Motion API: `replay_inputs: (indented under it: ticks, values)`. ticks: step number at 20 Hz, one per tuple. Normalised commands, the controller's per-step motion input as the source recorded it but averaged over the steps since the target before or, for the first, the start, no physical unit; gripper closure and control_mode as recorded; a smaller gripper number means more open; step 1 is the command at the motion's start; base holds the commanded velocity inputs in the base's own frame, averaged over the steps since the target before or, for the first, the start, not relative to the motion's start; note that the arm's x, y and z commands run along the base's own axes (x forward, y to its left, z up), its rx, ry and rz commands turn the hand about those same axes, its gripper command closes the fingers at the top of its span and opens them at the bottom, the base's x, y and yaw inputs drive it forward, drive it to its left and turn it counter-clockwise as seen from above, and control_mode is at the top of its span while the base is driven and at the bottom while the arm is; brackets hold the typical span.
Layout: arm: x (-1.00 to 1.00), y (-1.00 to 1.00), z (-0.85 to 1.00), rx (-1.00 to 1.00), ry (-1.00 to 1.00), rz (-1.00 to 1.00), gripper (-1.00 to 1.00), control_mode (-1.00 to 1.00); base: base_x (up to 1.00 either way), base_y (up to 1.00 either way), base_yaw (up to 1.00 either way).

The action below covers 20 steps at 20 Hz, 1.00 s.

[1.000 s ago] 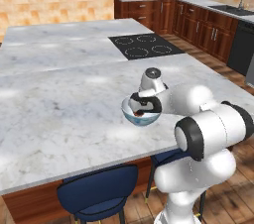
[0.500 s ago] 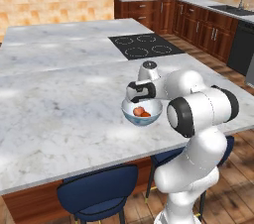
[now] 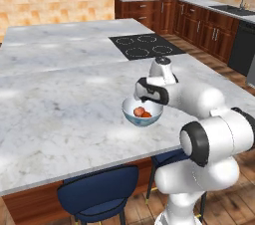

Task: Retrieve the peach and apple from the fridge and place them into the bowl on the dining table.

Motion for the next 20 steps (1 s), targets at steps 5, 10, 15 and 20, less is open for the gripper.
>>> replay_inputs:
  ticks: [5, 10, 15, 20]
  values:
    - [-1.0, -0.48, 0.34, 0.09, -0.11, -0.18, -1.0, -1.0, 0.0, 0.0, 0.0]
    - [-1.0, -0.55, 0.3, 0.11, -0.09, -0.18, -1.0, -1.0, 0.0, 0.0, 0.0]
    - [-1.0, -0.71, 0.54, 0.12, -0.13, -0.1, -1.0, -1.0, 0.0, 0.0, 0.0]
    - [-0.94, -0.5, 0.69, 0.08, -0.12, -0.03, -1.0, -1.0, 0.0, 0.0, 0.0]
